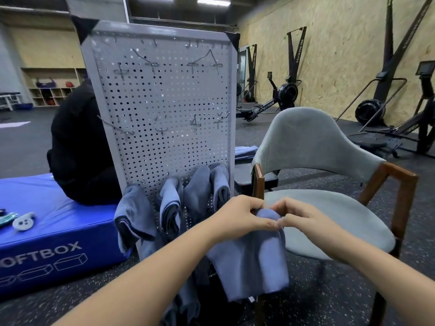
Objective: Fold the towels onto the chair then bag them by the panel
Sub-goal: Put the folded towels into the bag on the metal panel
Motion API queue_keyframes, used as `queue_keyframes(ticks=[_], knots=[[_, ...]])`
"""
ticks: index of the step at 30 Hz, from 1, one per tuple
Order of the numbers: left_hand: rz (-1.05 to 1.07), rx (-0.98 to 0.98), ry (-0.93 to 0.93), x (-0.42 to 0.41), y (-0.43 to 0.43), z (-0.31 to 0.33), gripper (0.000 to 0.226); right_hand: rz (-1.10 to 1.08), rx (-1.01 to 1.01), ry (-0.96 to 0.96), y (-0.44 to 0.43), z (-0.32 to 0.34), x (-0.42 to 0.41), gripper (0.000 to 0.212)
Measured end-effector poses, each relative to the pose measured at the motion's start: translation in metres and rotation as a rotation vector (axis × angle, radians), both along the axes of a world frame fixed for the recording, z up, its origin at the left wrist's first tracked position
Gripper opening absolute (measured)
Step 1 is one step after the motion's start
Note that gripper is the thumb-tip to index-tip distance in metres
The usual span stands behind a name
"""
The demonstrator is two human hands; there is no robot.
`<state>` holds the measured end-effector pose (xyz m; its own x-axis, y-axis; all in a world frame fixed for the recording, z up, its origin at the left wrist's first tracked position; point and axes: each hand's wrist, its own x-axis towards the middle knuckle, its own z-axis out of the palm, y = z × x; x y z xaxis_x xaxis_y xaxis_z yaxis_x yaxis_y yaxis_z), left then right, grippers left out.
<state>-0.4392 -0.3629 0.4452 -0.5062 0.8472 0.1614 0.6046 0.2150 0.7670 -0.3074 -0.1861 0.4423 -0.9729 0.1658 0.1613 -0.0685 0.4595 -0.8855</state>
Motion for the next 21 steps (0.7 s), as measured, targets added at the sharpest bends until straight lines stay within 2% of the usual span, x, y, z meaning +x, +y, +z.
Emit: queue_keyframes(ticks=[5,8,10,12,15,21], knots=[[-0.042,-0.08,-0.052,-0.01,-0.016,0.012,0.061,0.063,0.057,-0.079,0.005,0.014,-0.012,0.016],[-0.035,-0.05,-0.074,-0.021,-0.028,0.025,0.043,0.03,0.104,-0.022,0.009,0.032,-0.025,0.021],[-0.019,-0.007,-0.099,-0.033,-0.034,0.038,0.03,0.001,0.122,0.038,0.012,0.045,-0.038,0.017],[0.015,0.02,-0.077,-0.05,-0.036,0.055,0.024,-0.02,0.113,0.081,0.015,0.061,-0.053,0.007],[0.062,0.059,-0.044,-0.078,-0.031,0.087,0.015,-0.091,0.122,0.147,0.023,0.088,-0.083,0.014],[0.225,0.097,0.152,-0.129,-0.006,0.158,0.015,-0.242,0.141,0.247,0.036,0.147,-0.155,0.008]])
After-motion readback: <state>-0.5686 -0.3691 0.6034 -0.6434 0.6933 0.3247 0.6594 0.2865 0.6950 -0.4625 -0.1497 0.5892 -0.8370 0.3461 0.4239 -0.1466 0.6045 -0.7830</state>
